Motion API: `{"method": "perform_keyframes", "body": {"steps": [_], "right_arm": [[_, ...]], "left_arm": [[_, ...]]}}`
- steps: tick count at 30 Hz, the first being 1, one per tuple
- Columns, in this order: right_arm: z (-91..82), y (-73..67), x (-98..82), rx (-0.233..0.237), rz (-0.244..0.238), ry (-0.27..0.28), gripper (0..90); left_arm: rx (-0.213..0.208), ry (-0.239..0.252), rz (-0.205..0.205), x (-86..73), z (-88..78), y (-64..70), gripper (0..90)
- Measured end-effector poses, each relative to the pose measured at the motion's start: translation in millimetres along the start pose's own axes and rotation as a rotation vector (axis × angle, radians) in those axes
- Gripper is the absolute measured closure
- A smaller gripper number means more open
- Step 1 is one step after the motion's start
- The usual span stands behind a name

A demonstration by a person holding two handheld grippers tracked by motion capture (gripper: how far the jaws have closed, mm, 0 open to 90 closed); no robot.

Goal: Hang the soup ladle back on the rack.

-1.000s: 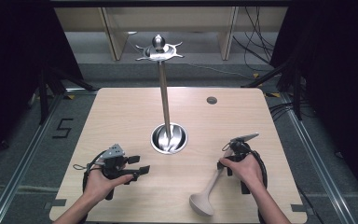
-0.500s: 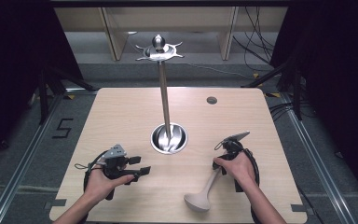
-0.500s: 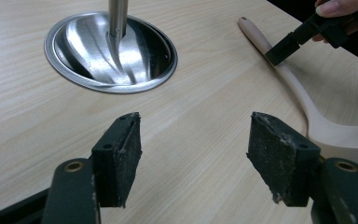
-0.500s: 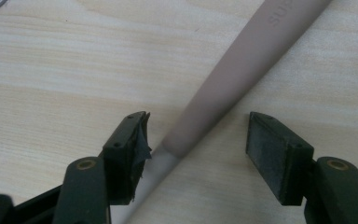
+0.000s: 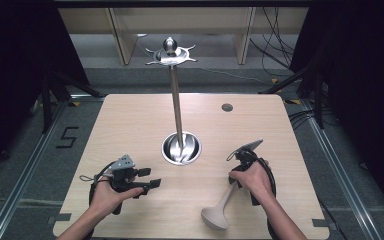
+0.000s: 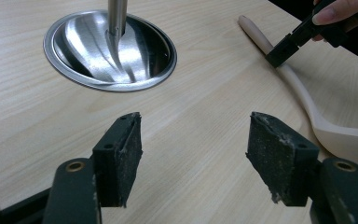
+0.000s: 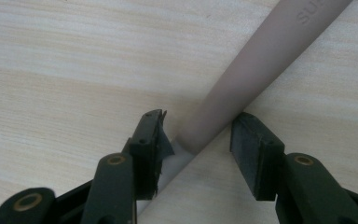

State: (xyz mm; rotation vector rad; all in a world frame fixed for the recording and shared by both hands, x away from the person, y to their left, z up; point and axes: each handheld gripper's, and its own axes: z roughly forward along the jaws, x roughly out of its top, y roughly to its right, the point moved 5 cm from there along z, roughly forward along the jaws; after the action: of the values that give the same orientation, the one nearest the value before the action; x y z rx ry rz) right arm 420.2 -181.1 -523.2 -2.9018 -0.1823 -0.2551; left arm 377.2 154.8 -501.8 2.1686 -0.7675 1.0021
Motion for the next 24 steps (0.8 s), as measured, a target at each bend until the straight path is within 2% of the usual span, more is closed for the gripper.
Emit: {"method": "perform_keyframes", "body": {"steps": [1, 2, 6, 7, 8, 9, 11, 13, 15, 18, 21, 22, 23, 24], "right_arm": [[0.5, 2.2, 0.7, -0.007, -0.025, -0.005, 57.6], [-0.1, 1.8, 0.7, -0.003, -0.012, -0.006, 58.8], [-0.9, 2.6, 1.5, -0.008, -0.027, -0.006, 65.9], [-1.2, 2.2, 0.6, -0.007, -0.025, -0.027, 71.9], [-1.3, 1.1, 1.2, 0.016, -0.044, -0.019, 73.6], [-1.0, 1.7, 1.1, 0.009, -0.055, -0.022, 75.2], [-0.7, 2.0, 1.1, 0.003, -0.065, -0.022, 76.1], [-0.7, 2.8, 1.0, 0.009, -0.097, -0.021, 76.5], [-2.6, 2.0, -0.4, 0.009, -0.07, -0.031, 76.5], [-4.8, 2.1, -1.3, 0.029, -0.08, -0.026, 76.5], [-10.7, 1.5, -2.9, 0.059, -0.092, 0.008, 76.5], [-11.8, 2.1, -2.4, 0.068, -0.115, 0.039, 76.5], [-15.1, 1.7, -4.3, 0.073, -0.105, 0.022, 76.6], [-18.1, 0.5, -5.3, 0.075, -0.098, 0.042, 76.6]], "left_arm": [[0.001, 0.0, -0.002, -0.4, 0.5, -0.2, 34.5], [-0.003, -0.005, -0.002, -0.6, 0.6, 0.0, 34.5], [-0.001, -0.005, 0.0, -1.0, 1.1, 0.3, 34.7], [-0.003, -0.007, 0.002, -1.0, 1.0, 0.3, 34.7], [-0.005, -0.006, 0.002, -1.0, 1.0, 0.5, 34.8], [-0.009, -0.005, -0.002, -0.9, 1.0, 0.9, 34.8], [-0.01, -0.001, -0.006, -0.7, 1.4, 1.3, 34.9], [-0.011, -0.003, 0.005, -1.3, 1.9, 1.3, 35.2], [-0.012, -0.006, 0.005, -1.3, 1.9, 1.4, 35.3], [-0.013, -0.009, 0.005, -1.6, 2.2, 1.6, 35.4], [-0.011, -0.006, 0.002, -1.2, 2.0, 2.0, 35.4], [-0.008, 0.0, 0.0, -1.0, 2.1, 2.5, 35.4], [-0.008, 0.0, 0.0, -1.0, 2.1, 2.5, 35.4], [-0.009, -0.003, 0.003, -1.0, 1.6, 2.4, 35.5]]}}
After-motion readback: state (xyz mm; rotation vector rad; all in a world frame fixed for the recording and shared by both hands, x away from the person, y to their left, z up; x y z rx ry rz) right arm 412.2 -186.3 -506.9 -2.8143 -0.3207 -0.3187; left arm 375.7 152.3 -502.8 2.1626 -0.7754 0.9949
